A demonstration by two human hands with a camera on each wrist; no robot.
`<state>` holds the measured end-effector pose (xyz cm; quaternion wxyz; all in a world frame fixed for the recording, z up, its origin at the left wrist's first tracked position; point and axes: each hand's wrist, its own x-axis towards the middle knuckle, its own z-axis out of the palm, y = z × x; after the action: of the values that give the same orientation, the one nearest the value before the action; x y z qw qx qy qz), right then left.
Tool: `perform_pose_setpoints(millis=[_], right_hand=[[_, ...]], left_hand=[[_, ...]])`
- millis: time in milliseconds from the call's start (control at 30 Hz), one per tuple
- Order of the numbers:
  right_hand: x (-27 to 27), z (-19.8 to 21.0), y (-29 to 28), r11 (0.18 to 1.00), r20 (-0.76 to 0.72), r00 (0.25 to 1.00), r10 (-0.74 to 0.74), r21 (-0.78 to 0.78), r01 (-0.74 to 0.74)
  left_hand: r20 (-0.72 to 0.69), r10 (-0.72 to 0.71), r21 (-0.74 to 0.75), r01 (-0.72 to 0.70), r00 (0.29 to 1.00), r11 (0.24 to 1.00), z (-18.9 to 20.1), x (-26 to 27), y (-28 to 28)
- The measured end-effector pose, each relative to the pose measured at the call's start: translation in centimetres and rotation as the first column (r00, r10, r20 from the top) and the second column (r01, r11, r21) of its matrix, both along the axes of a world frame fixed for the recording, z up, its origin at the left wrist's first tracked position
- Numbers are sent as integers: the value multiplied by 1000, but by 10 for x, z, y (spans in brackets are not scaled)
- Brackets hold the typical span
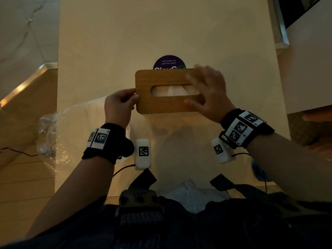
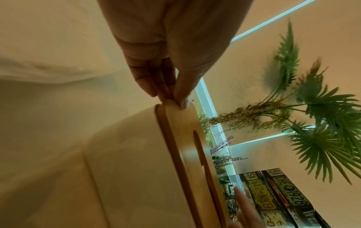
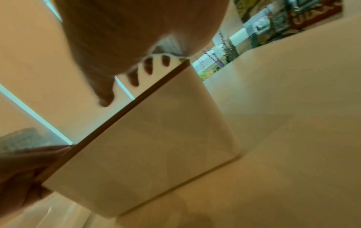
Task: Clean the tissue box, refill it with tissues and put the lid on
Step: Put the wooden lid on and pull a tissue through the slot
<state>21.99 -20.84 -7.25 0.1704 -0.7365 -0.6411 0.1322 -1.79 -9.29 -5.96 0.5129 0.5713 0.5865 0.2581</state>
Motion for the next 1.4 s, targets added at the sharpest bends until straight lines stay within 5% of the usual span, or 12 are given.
perform_pose_setpoints(millis=[133, 333, 567, 967, 1133, 1267, 1400], right_hand=[[3, -11, 1, 946, -349, 879, -324, -116, 303], [1, -14, 4, 935, -316, 881, -353, -95, 341], [9, -6, 9, 949, -253, 917, -309, -136, 283], [7, -6, 14, 958, -162, 947, -276, -123, 258], [-2, -11, 11, 945, -75, 944, -323, -81, 317], [8, -9, 11, 966, 1, 968, -250, -73, 249], [8, 5, 16, 997, 103, 992, -70, 38, 66]], left_hand=[[64, 36, -17, -35, 997, 999, -3, 5, -10], [202, 102, -417, -9, 974, 909, 3, 4, 10], [113, -2, -173, 21, 994, 985, 6, 19, 30], [181, 96, -132, -73, 979, 989, -14, 33, 39], [-117, -50, 203, 73, 992, 976, -18, 38, 28], [-431, -258, 306, 409, 865, 859, -18, 41, 26], [-540, -367, 360, 602, 758, 712, -11, 37, -1]])
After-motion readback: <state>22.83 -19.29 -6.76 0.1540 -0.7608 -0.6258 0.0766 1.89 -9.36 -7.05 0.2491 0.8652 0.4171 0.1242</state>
